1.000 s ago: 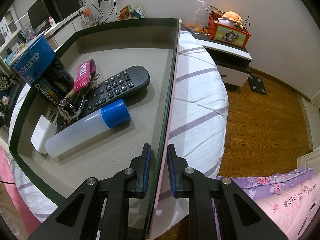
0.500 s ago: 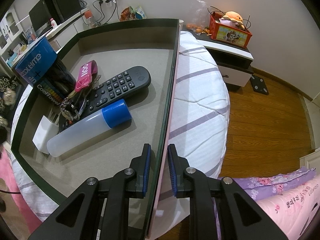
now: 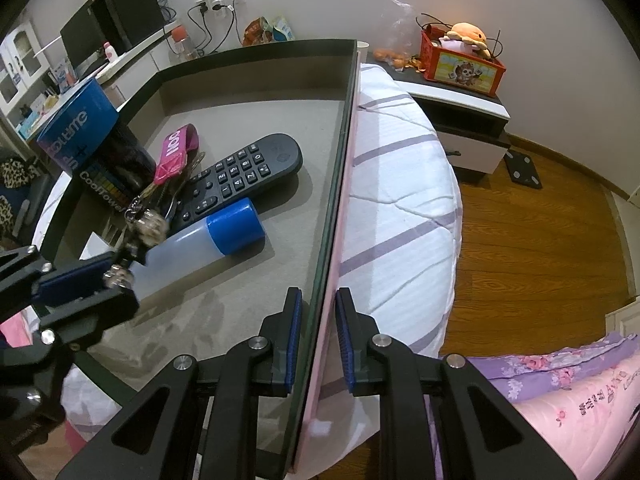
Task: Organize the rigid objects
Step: 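Carry the hair clip into the tray and open the left gripper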
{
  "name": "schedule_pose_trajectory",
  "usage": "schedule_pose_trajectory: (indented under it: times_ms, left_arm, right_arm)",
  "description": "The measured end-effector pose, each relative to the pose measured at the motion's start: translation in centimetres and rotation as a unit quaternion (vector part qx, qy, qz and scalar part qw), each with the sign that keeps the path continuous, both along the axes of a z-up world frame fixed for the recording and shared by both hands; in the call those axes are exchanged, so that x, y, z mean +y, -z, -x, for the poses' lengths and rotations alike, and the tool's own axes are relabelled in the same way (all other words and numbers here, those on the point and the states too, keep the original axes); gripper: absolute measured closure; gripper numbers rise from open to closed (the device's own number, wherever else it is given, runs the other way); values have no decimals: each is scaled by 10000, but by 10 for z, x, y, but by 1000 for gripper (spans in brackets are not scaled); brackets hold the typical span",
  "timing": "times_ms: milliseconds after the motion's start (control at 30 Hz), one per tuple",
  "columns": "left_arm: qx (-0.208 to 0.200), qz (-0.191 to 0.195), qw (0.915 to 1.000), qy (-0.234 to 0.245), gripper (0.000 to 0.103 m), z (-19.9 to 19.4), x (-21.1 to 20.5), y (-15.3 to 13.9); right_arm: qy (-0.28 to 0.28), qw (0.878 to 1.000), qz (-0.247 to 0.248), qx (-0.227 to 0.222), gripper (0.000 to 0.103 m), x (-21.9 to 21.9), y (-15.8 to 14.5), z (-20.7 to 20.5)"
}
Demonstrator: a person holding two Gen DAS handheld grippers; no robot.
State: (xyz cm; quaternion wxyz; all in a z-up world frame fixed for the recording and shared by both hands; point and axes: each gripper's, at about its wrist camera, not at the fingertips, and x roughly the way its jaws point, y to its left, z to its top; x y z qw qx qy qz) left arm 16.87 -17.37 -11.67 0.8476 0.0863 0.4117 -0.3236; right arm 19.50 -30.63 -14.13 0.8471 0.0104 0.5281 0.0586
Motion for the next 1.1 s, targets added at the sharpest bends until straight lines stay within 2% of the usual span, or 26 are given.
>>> schedule_pose_trajectory:
  times_ms: [133,167,200,233,267,333,400,500,633,700,833,1100]
  left_arm:
    - [40,-28,10000,42,80,1,-4,2]
    - [24,-50,10000,36,70,3,-3,2]
    - [9,-65,10000,27,54,4,-3,2]
    - [-15,-56,10000,22,47,5,-2,1]
    - [-54,-16,10000,30,41,8,0,0]
    - [-64,47,10000,46,40,12,6,-4]
    - [-88,95,9999,20,34,15,13,-7]
    - [-194,151,9996,-107,32,20,31,-13]
    - [-289,266,9985,-380,31,24,62,-20]
    - [-330,321,9977,-488,25,24,79,-22]
    - [-382,353,9953,-814,24,25,116,-23]
    - [-170,425,9833,-1762,23,5,192,-6]
  right_arm:
    - [-11,10000,37,-41,86,0,-4,4]
    - [-9,10000,50,-67,87,1,-6,6]
    - [-1,9999,36,-137,88,0,-9,8]
    - [2,9998,32,-190,88,0,-11,10]
    - [-10,9997,42,-223,89,0,-14,12]
    - [-15,9995,67,-292,89,1,-16,14]
    - [20,9991,99,-414,90,2,-19,18]
    - [38,9982,131,-580,91,2,-23,24]
    - [47,9979,148,-633,91,2,-23,27]
    - [52,9974,248,-671,91,5,-24,28]
    - [67,9970,392,-657,92,10,-24,30]
    - [116,9961,634,-598,92,14,-25,27]
